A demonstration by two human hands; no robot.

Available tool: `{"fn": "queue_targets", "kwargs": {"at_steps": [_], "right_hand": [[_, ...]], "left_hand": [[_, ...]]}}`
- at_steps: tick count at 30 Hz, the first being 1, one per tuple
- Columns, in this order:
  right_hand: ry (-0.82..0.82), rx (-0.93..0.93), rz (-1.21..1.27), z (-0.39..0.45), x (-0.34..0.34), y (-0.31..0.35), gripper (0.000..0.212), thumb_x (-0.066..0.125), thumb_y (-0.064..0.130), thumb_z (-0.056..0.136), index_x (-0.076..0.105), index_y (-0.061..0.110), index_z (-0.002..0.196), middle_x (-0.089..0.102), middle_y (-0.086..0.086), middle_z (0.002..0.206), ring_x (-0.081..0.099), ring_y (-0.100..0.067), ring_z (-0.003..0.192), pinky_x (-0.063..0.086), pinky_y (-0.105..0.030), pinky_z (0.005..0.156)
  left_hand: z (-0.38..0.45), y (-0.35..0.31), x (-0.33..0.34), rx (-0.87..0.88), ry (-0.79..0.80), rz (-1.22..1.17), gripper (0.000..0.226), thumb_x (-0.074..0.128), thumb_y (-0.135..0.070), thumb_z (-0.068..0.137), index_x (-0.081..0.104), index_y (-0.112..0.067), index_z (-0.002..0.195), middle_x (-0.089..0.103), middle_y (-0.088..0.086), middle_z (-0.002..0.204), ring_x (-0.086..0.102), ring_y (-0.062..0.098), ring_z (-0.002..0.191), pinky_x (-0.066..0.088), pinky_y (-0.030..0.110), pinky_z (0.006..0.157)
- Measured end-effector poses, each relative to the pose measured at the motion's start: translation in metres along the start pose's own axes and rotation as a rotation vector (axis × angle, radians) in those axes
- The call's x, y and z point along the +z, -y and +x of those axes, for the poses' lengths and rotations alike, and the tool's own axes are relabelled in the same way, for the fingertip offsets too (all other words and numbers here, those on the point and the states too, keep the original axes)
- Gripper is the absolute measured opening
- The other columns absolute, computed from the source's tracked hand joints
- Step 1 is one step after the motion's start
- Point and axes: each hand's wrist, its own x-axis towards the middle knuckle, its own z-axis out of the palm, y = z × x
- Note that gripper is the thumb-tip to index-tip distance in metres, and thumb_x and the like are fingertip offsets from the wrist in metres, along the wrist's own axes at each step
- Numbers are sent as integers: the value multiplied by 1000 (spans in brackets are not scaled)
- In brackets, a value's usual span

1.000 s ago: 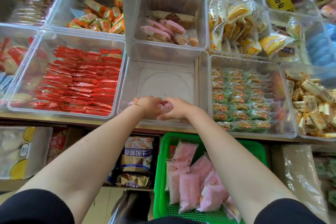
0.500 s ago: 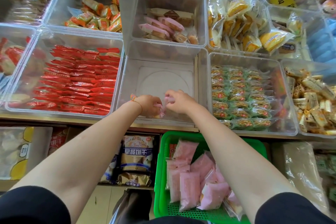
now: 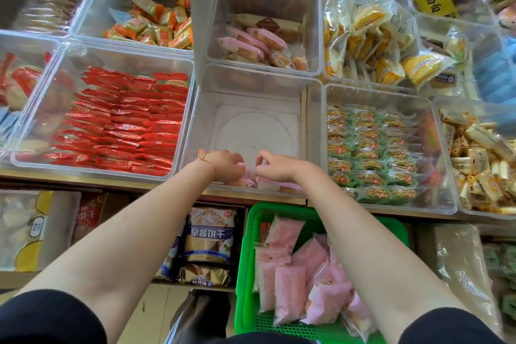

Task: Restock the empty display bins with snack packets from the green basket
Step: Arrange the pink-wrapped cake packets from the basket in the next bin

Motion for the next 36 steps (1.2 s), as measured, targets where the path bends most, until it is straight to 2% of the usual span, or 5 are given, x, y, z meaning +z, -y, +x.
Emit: {"fn": "queue_targets", "kwargs": {"at_steps": [10,14,21,27,36], "right_hand": [[-133,13,11,-6,14,-2,72,44,62,85,30,33,149,42,-1,152,45,-26,133,40,-47,106],[-24,-32,-44,-19,10,-8,91,61,67,82,23,28,155,28,0,160,33,-23,143,33,-45,114],[-159,-27,141,-14,15,8,55,41,58,98,49,20,136,51,-1,140,49,-21,124,40,-38,101],[-174,66,-146,13,25,7,46,23,42,101,63,22,111,58,-7,134,51,-28,121,40,-49,105],[-213,30,-69,7,16,-5,53,24,47,104,42,22,148,41,-7,154,39,-28,140,32,-43,113]], "left_hand": [[-34,-2,5,123,-123,-12,83,23,-85,70,49,-38,134,56,-1,134,50,24,124,32,47,104],[-46,10,10,217,-93,112,108,49,-94,57,31,-38,147,42,-5,149,39,22,137,26,46,113],[-39,4,27,177,-226,215,71,52,-53,84,28,-35,148,45,1,146,44,27,132,33,53,108],[-38,5,25,168,-237,194,62,53,-47,82,35,-44,141,48,-2,142,47,26,127,34,51,107],[-32,3,20,146,-286,218,53,56,-43,86,42,-44,137,51,-4,138,50,23,124,36,45,104]]}}
